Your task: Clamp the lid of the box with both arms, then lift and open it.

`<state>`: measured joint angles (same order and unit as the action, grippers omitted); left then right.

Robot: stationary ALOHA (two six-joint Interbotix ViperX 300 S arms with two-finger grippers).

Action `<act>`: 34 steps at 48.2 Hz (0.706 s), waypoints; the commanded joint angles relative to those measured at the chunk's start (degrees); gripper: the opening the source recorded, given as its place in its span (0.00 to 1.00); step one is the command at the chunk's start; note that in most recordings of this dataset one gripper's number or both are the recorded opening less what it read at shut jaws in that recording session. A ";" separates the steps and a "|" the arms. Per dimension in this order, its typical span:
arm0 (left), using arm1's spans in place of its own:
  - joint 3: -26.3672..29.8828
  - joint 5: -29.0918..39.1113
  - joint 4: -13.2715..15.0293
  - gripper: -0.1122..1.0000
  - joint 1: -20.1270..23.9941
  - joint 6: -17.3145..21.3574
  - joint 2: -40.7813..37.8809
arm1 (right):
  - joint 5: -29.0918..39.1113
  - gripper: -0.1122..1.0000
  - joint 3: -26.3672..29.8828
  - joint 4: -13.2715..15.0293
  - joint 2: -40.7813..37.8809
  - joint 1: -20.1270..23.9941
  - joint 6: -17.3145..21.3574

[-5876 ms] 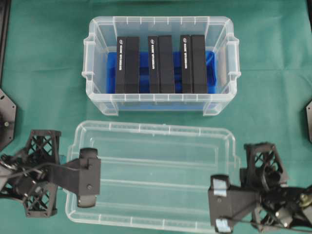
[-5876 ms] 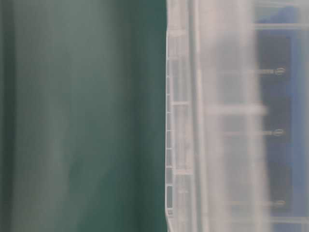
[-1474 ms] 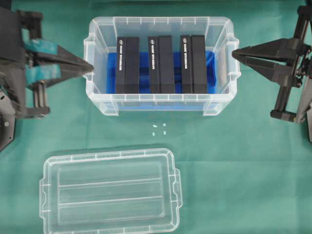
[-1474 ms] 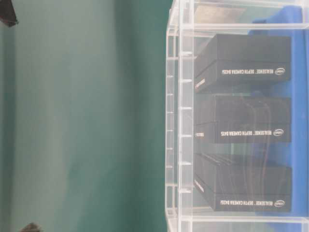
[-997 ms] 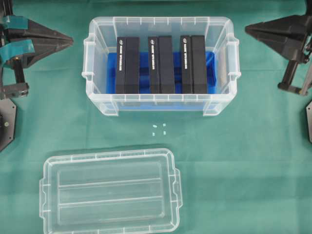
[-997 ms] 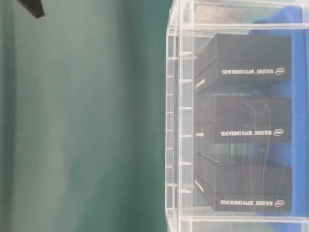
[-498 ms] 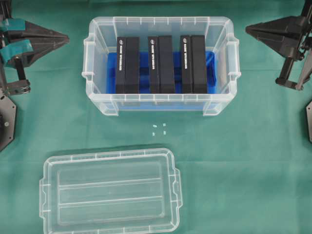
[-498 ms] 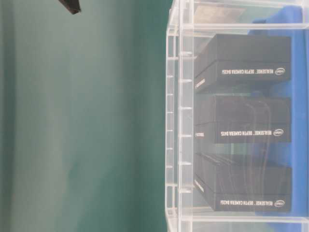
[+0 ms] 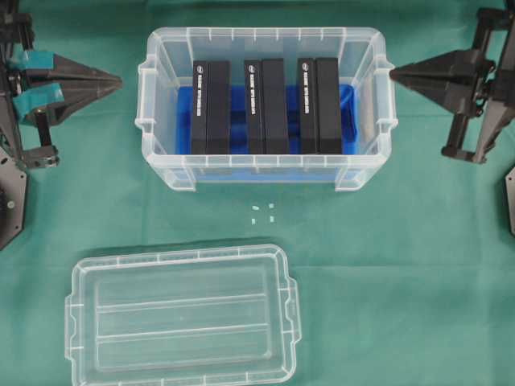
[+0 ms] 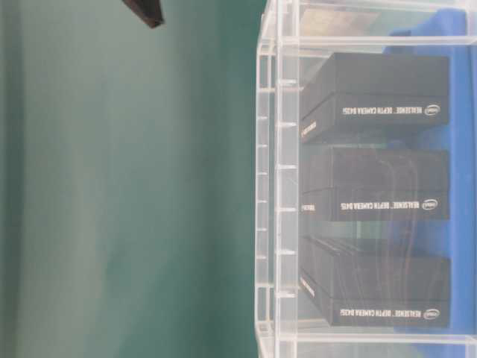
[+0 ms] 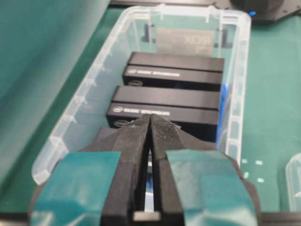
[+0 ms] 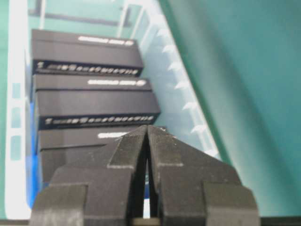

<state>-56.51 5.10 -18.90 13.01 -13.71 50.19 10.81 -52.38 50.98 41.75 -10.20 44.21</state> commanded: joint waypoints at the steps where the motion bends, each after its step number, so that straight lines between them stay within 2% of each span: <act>1: 0.26 -1.32 0.18 0.11 -0.09 -0.09 -0.18 | -0.79 0.10 0.44 -0.44 0.09 -0.18 0.09; 34: 0.18 -2.02 0.18 0.11 -1.41 -2.37 -0.18 | -2.37 0.10 0.44 -0.62 0.09 0.26 0.18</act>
<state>-57.13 3.69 -18.72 11.87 -15.91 50.19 9.05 -52.65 50.45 41.75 -10.20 44.30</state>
